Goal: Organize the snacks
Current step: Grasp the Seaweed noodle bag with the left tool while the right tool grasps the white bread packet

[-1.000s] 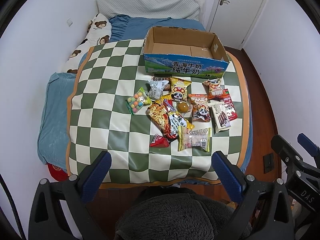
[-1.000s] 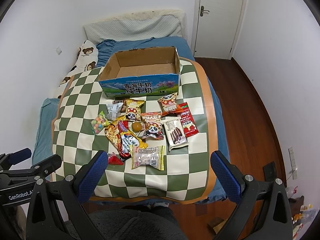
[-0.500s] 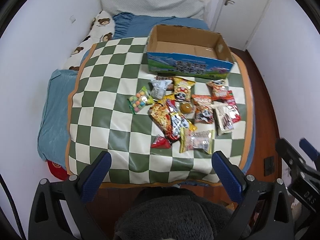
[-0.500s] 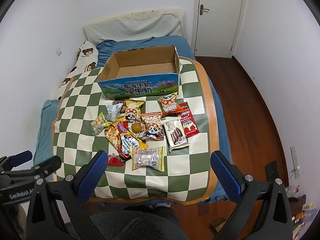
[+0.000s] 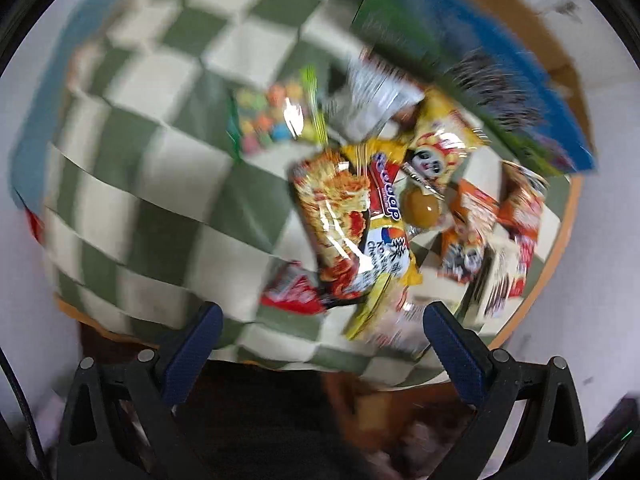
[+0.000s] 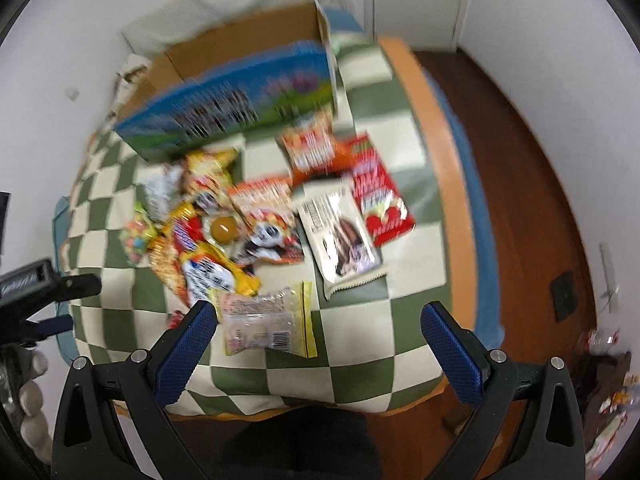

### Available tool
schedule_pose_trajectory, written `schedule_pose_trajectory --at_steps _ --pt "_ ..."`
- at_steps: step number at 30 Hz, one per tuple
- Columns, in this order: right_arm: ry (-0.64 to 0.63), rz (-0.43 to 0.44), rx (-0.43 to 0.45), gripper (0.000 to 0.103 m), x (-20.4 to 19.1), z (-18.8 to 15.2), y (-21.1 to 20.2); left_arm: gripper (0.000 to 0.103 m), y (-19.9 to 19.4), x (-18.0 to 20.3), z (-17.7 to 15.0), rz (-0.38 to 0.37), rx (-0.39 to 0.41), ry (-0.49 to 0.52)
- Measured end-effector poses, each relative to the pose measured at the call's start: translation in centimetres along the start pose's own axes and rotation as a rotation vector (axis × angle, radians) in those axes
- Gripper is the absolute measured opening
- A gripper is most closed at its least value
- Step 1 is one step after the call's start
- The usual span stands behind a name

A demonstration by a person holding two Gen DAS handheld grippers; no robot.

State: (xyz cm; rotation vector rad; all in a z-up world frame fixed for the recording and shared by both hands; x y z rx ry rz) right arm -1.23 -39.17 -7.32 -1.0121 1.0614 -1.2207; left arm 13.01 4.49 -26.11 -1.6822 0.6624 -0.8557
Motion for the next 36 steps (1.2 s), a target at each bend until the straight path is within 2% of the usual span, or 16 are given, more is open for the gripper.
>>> schedule_pose_trajectory --at_steps 3,8,9,10,11,15,18,20,22,26,28,30,32,33,34,36 --pt "0.059 0.035 -0.072 0.103 0.8 -0.1 3.9 0.103 4.8 0.7 1.9 -0.042 -0.1 -0.091" --pt "0.06 0.007 -0.055 0.103 0.7 1.4 6.4 0.103 10.0 2.5 3.8 -0.026 -0.173 -0.122" --pt "0.05 -0.008 -0.054 0.103 0.8 1.8 6.7 0.101 10.6 2.7 4.0 -0.02 -0.172 -0.12" --pt "0.04 -0.011 -0.051 0.103 0.7 2.3 6.8 0.092 11.1 3.1 4.1 -0.009 -0.165 -0.107" --pt "0.027 -0.013 -0.046 0.103 0.7 2.7 6.9 0.088 11.3 3.4 4.1 -0.001 -0.153 -0.086" --pt "-0.007 -0.058 -0.069 0.103 1.5 3.9 7.6 0.086 10.7 4.7 3.4 0.051 -0.074 0.046" --pt "-0.031 -0.027 -0.081 0.103 1.2 3.8 7.8 0.086 9.7 5.8 2.6 0.138 -0.002 0.195" --pt "-0.008 -0.009 -0.132 0.103 1.0 2.7 8.4 0.086 9.2 6.5 2.0 0.2 0.044 0.295" --pt "0.11 0.075 -0.22 0.103 1.0 0.7 9.9 0.086 8.9 6.9 1.5 0.25 0.07 0.372" --pt "0.419 0.25 -0.321 0.102 1.0 -3.0 12.9 0.086 8.2 7.8 -0.1 0.331 0.118 0.481" --pt "0.5 0.299 -0.325 0.101 0.5 -3.6 13.7 0.086 8.1 8.2 -1.2 0.374 0.127 0.548" --pt "0.534 0.305 -0.319 0.101 -0.6 -3.4 14.6 0.086 7.5 9.8 -1.7 0.401 0.131 0.593" --pt "0.527 0.284 -0.315 0.097 -1.7 -2.9 15.6 0.086 7.5 10.0 -2.4 0.402 0.12 0.619" --pt "0.51 0.264 -0.325 0.086 -2.4 -2.7 16.4 0.087 7.6 9.8 -2.5 0.394 0.11 0.615" --pt "0.49 0.246 -0.337 0.069 -2.8 -2.5 17.0 0.087 7.4 9.7 -2.3 0.382 0.094 0.607" --pt "0.438 0.22 -0.35 0.063 -3.1 -2.3 17.7 0.088 7.4 9.7 -1.9 0.348 0.061 0.572"
Point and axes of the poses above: each gripper's, at about its wrist camera, not at the fingertips, and y roughly the way its jaws point, x to its right, z to its top, the point moved 4 cm from there along y, roughly the way its jaws point, and after that the axes turned 9 degrees about -y, right-handed, at the moved point
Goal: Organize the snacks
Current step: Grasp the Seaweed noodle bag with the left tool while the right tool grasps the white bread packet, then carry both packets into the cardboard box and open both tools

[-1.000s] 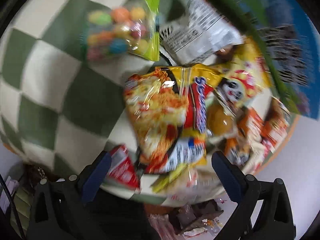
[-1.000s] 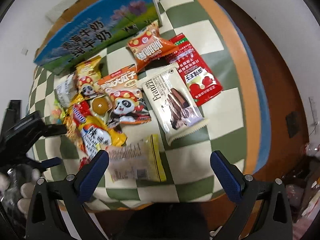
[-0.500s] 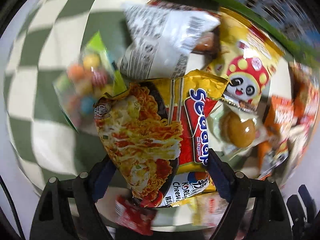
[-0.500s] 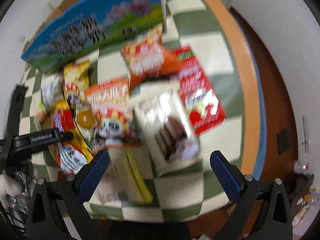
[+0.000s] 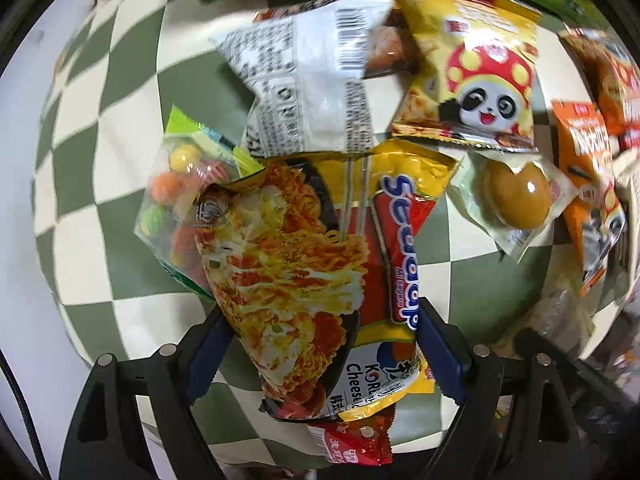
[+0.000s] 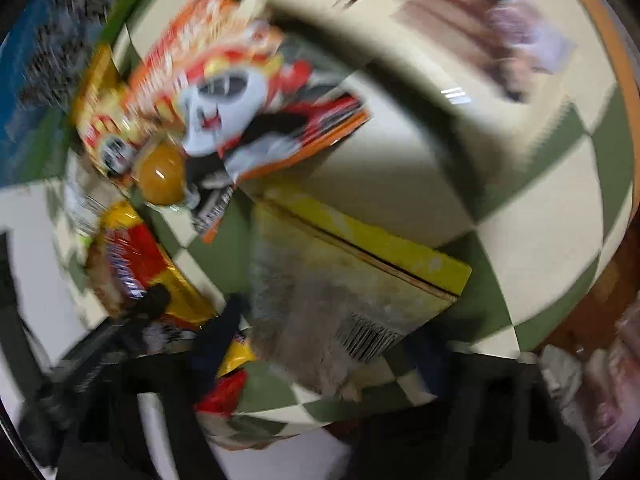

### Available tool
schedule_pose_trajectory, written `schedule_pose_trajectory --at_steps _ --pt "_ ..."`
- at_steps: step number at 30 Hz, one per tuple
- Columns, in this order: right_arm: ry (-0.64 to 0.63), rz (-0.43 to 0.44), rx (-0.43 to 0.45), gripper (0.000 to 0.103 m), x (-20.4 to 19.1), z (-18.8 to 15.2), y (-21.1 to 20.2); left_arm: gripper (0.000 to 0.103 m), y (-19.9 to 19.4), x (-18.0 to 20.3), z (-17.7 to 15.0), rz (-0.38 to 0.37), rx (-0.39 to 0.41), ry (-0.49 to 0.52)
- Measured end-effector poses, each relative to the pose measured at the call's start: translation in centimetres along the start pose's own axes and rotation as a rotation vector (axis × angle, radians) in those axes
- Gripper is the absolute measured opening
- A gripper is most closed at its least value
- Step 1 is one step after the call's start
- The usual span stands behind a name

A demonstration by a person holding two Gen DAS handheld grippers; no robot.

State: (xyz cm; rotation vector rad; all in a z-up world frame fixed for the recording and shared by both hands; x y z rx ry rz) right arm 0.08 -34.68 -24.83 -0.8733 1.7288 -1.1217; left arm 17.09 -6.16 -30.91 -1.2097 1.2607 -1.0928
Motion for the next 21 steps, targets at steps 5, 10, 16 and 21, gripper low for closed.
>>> schedule_pose_trajectory --at_steps 5,10,16,21 --pt "-0.339 -0.184 0.012 0.058 -1.2 0.0 -1.1 0.088 0.1 -0.6 -0.6 -0.085 -0.072 -0.063" --pt "-0.546 -0.337 0.075 0.073 -2.1 0.8 -1.8 0.081 0.3 1.1 -1.5 -0.07 -0.033 -0.044" --pt "-0.461 -0.315 0.133 0.081 -0.8 0.4 -3.0 0.083 1.2 0.2 -6.8 -0.106 -0.019 -0.099" --pt "-0.366 -0.297 0.168 0.052 3.9 0.3 -2.3 0.08 -0.2 0.6 -5.9 -0.096 0.002 -0.082"
Point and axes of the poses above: each gripper's, at about its wrist camera, not at the fingertips, and y roughly the way its jaws point, x to its right, z to its top, the point moved 4 cm from there along y, roughly the way its jaws point, and after that the axes turned 9 degrees about -y, right-handed, at the moved point
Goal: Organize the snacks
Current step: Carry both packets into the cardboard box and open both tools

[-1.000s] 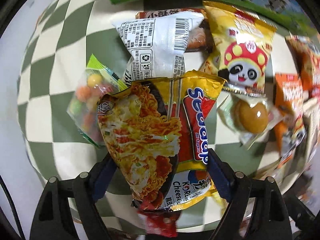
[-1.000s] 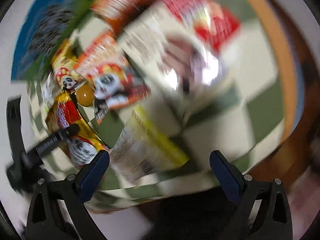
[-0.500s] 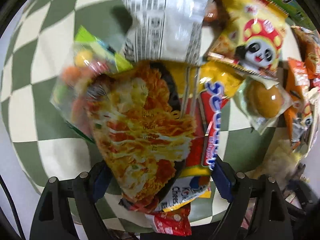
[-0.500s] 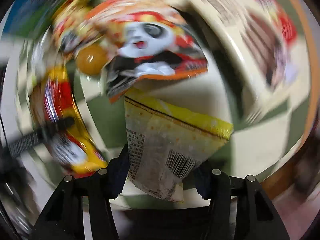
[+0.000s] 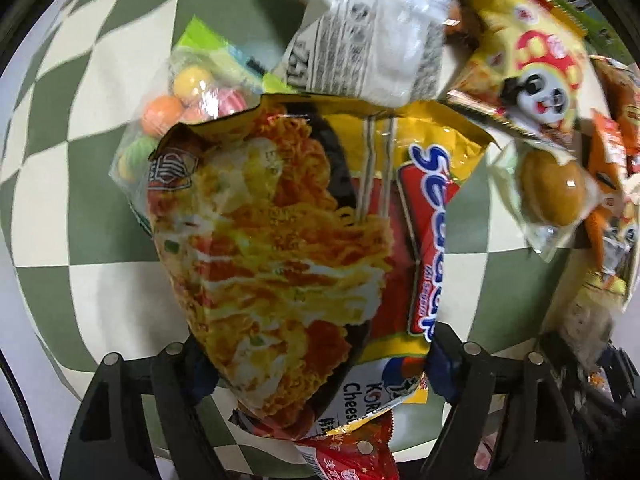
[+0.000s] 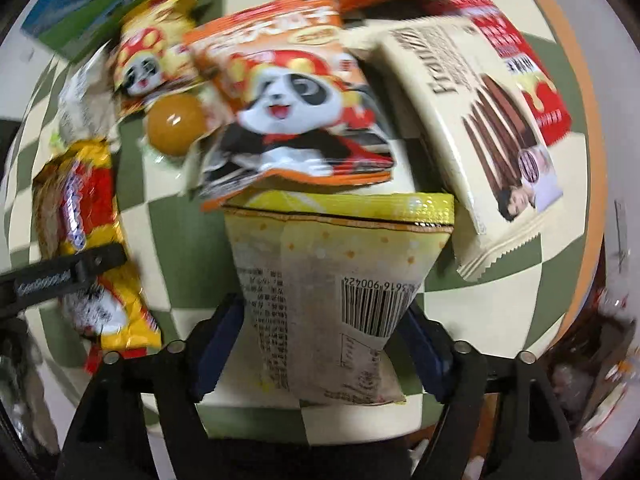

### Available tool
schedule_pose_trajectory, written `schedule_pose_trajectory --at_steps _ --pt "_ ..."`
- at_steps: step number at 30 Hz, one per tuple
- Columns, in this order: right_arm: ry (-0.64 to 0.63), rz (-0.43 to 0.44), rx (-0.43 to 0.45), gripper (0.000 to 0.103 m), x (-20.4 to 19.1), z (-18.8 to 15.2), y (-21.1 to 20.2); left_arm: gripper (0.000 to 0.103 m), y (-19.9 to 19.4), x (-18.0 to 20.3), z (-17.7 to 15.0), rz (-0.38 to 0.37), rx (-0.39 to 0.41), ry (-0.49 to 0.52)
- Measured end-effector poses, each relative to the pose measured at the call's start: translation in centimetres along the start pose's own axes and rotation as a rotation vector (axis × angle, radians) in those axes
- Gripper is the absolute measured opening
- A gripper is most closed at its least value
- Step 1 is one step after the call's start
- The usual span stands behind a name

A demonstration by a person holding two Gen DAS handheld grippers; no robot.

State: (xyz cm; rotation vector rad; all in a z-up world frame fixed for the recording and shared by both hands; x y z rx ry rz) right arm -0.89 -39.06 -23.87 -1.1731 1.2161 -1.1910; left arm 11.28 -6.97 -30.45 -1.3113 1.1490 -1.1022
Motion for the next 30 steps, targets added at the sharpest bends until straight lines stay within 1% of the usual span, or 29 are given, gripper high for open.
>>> schedule_pose_trajectory --at_steps 1,2,4,8,9,11,14,15,16,17,18,20,22,23,24,25,26,28,29,30 --pt "0.012 0.008 0.008 0.047 0.3 -0.4 0.1 0.079 -0.9 0.3 -0.6 0.001 0.02 0.009" --pt "0.024 0.023 0.02 0.046 1.3 -0.6 -0.5 0.079 -2.7 0.2 0.1 0.001 0.035 0.011" --pt "0.02 0.017 0.037 0.044 2.2 -0.7 -1.7 0.079 -4.3 0.1 -1.1 -0.002 0.076 0.012" --pt "0.007 0.05 0.054 0.043 2.9 -1.9 -4.3 0.079 -7.6 0.0 -3.6 -0.024 0.126 0.008" --pt "-0.003 0.063 0.064 0.043 3.1 -2.0 -5.3 0.079 -8.7 -0.8 -4.2 -0.026 0.14 0.007" --pt "-0.023 0.088 0.081 0.043 3.3 -2.0 -7.1 0.079 -11.3 -0.5 -5.5 -0.043 0.172 0.001" --pt "-0.073 0.127 0.138 0.043 4.4 -1.5 -11.2 0.079 -15.3 -0.5 -7.1 -0.073 0.221 0.002" --pt "-0.089 0.132 0.161 0.043 3.9 -1.3 -12.7 0.079 -16.5 -0.2 -7.5 -0.078 0.24 0.004" --pt "-0.113 0.136 0.194 0.043 4.3 -0.6 -14.1 0.079 -17.5 0.3 -7.7 -0.082 0.261 0.006" --pt "-0.132 0.137 0.22 0.043 3.8 -0.7 -15.3 0.079 -19.2 0.7 -7.9 -0.088 0.288 0.006" --pt "-0.145 0.138 0.237 0.043 3.3 0.2 -16.0 0.079 -20.3 1.3 -7.9 -0.093 0.309 0.004" --pt "-0.162 0.156 0.267 0.043 3.1 1.6 -17.4 0.079 -20.9 3.0 -6.8 -0.105 0.346 0.0" --pt "-0.181 0.163 0.3 0.043 4.2 2.4 -19.6 0.079 -23.0 4.3 -6.2 -0.113 0.385 0.0" --pt "-0.186 0.163 0.314 0.043 4.2 3.2 -20.0 0.079 -23.9 5.0 -5.6 -0.117 0.407 0.003" --pt "-0.193 0.166 0.334 0.043 5.0 4.0 -21.0 0.079 -24.6 5.5 -4.9 -0.122 0.425 0.003" --pt "-0.197 0.171 0.351 0.043 5.8 4.9 -21.8 0.079 -24.8 5.7 -3.7 -0.126 0.443 0.002" --pt "-0.196 0.176 0.366 0.043 5.6 5.8 -22.2 0.079 -25.5 6.0 -3.2 -0.129 0.459 0.001" --pt "-0.198 0.184 0.39 0.043 7.0 7.3 -23.2 0.079 -27.1 6.7 -2.0 -0.137 0.49 -0.004" --pt "-0.2 0.188 0.408 0.043 7.7 8.7 -23.8 0.079 -27.5 7.2 -0.6 -0.144 0.497 -0.005" --pt "-0.201 0.193 0.416 0.043 8.4 9.4 -24.8 0.079 -27.8 7.6 0.4 -0.148 0.502 -0.007"
Point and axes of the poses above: each gripper's, at about its wrist camera, not at the fingertips, and y roughly the way its jaws point, x to its right, z to its top, the point moved 4 cm from there along y, roughly the way its jaws point, and after that the axes turned 9 degrees about -y, right-handed, at the moved point
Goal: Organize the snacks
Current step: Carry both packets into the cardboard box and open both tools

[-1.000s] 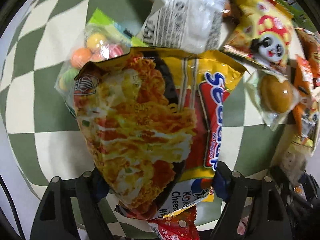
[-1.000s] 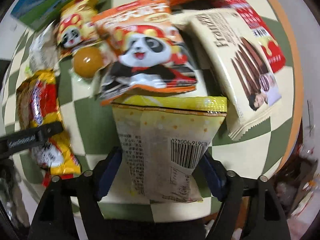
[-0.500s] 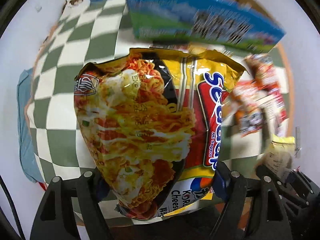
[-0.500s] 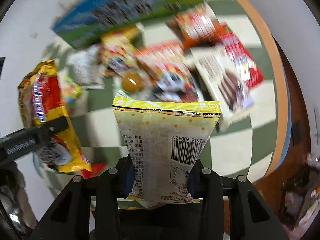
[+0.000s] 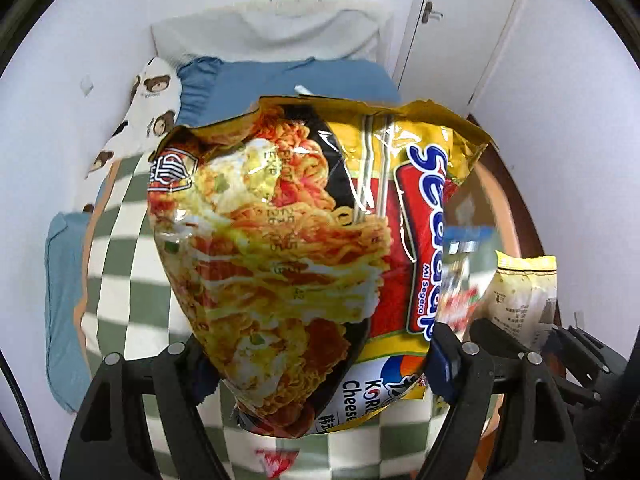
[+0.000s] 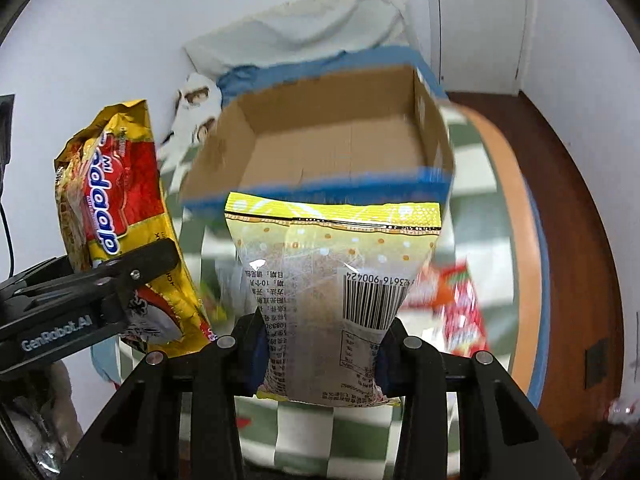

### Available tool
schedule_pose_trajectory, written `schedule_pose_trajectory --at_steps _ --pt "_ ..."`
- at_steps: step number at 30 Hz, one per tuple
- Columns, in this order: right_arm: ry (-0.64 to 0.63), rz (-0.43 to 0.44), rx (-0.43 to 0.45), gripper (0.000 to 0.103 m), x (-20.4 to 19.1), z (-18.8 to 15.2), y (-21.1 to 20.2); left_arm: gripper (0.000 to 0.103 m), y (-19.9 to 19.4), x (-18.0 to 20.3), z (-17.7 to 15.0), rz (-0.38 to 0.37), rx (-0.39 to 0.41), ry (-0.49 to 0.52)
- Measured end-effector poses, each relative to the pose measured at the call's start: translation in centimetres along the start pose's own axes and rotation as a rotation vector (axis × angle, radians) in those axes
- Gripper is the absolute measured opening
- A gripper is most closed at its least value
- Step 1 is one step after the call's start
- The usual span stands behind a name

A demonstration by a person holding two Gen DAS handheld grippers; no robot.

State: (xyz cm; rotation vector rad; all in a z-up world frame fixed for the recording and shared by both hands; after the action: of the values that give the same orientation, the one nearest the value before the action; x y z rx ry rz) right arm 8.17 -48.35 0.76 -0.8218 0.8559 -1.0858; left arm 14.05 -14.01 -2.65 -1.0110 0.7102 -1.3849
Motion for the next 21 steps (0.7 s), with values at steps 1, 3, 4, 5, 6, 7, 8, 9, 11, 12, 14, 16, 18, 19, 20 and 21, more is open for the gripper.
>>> schedule_pose_trajectory --at_steps 1,3,4,5,6,7,8,9,11,12,14,16,18,19,20,21 --pt "-0.003 0.003 0.007 0.043 0.6 1.1 0.2 0.079 0.2 0.4 1.1 -0.004 0.005 -0.002" --pt "-0.015 0.001 0.027 0.043 1.7 3.6 0.3 0.079 0.9 1.1 3.3 -0.004 0.008 -0.001" --pt "-0.021 0.0 0.028 0.043 2.2 4.5 0.1 0.079 1.5 1.4 4.5 0.0 0.008 0.002" --pt "-0.018 0.005 0.029 0.043 2.9 6.1 0.2 0.079 2.7 1.6 5.7 0.002 -0.001 0.005" --pt "-0.016 0.008 0.025 0.043 3.3 7.1 0.5 0.079 3.8 1.7 6.8 0.003 -0.014 0.002" --pt "-0.018 0.007 0.015 0.043 3.1 8.3 1.6 0.079 5.1 1.9 8.1 0.003 -0.038 -0.003" --pt "-0.011 0.014 0.004 0.043 3.6 9.5 2.6 0.079 6.0 1.9 8.6 0.001 -0.056 -0.01" --pt "-0.007 0.024 -0.01 0.043 4.3 10.2 3.5 0.079 7.4 1.7 9.8 0.002 -0.075 -0.017" --pt "0.003 0.042 -0.056 0.043 5.6 12.2 5.6 0.079 10.7 1.5 11.5 0.003 -0.133 -0.031" --pt "0.007 0.052 -0.073 0.043 5.9 12.6 6.3 0.079 12.2 1.4 12.2 0.007 -0.163 -0.035" --pt "0.012 0.043 -0.123 0.043 7.2 13.5 8.6 0.079 15.6 1.5 13.3 0.015 -0.247 -0.049" --pt "0.019 0.054 -0.167 0.043 8.0 14.2 11.2 0.079 18.5 1.2 14.0 0.03 -0.304 -0.057" --pt "0.008 0.055 -0.208 0.043 6.7 15.4 14.7 0.079 20.6 1.3 14.4 0.038 -0.351 -0.054" --pt "-0.008 0.05 -0.223 0.043 6.6 15.3 15.4 0.079 21.7 1.1 14.6 0.034 -0.375 -0.059" --pt "-0.023 0.04 -0.239 0.043 6.7 15.6 16.3 0.079 22.6 1.2 14.7 0.032 -0.397 -0.065" --pt "-0.035 0.03 -0.259 0.043 7.3 15.4 17.3 0.079 23.3 1.1 14.7 0.029 -0.417 -0.07"
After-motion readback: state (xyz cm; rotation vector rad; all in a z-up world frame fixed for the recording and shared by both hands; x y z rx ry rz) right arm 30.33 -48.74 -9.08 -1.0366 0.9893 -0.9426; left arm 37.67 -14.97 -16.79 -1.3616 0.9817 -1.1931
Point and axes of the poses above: each gripper's, at about its wrist camera, not at the fingertips, and y roughly the way its jaws point, x to its right, z to its top, the point moved 4 cm from there along y, roughly the way its jaws point, and after that the axes turned 9 degrees about -y, right-handed, at the moved point
